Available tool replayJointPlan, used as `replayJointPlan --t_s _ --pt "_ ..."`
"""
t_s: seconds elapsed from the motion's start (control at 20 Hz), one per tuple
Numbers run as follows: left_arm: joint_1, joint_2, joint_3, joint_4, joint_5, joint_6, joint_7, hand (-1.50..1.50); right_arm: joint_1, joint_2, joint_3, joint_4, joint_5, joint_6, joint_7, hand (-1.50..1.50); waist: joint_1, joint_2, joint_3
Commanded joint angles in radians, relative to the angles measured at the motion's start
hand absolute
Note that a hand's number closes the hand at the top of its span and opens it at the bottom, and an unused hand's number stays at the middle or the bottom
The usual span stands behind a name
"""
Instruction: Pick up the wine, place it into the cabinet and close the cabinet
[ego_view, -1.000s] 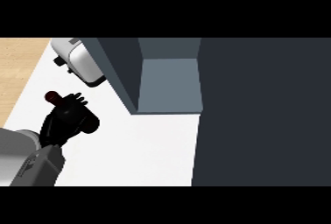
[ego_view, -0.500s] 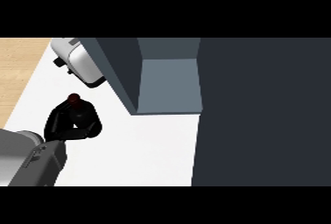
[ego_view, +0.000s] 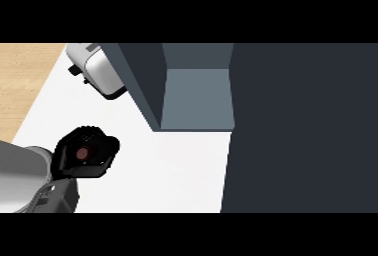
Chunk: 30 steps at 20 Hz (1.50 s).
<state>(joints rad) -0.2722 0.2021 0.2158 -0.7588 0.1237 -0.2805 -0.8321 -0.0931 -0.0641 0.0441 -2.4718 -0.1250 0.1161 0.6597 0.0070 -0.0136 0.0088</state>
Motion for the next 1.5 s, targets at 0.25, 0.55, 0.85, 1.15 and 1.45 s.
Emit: replayJointPlan --t_s 0.25,0.55,0.85,1.15,1.45 --pt "0.25 -0.07 -0.067 -0.523 0.025 0.116 0.192 1.5 0.027 -0.003 -0.026 -0.015 -0.052 0.032 -0.05 -1.5 0.001 0.01 -0.008" --pt "0.333 -0.105 -0.138 -0.784 0.107 0.062 0.398 1.5 0.043 0.009 -0.018 -0.095 -0.067 0.011 0.007 -1.5 -0.002 0.009 -0.008" --pt "0.319 -0.147 -0.233 -0.992 0.07 0.168 0.619 1.5 0.059 -0.001 -0.023 -0.142 -0.083 0.015 0.042 -1.5 -0.01 0.01 -0.008" --pt "0.301 -0.201 -0.351 -1.078 0.002 0.242 0.741 1.5 0.066 0.001 -0.063 -0.11 -0.137 0.033 0.007 -1.5 -0.013 0.011 -0.008" --pt "0.225 -0.202 -0.515 -1.121 -0.003 0.398 0.797 1.5 0.031 0.0 -0.064 -0.093 -0.118 0.022 0.022 -1.5 -0.013 0.012 -0.009"
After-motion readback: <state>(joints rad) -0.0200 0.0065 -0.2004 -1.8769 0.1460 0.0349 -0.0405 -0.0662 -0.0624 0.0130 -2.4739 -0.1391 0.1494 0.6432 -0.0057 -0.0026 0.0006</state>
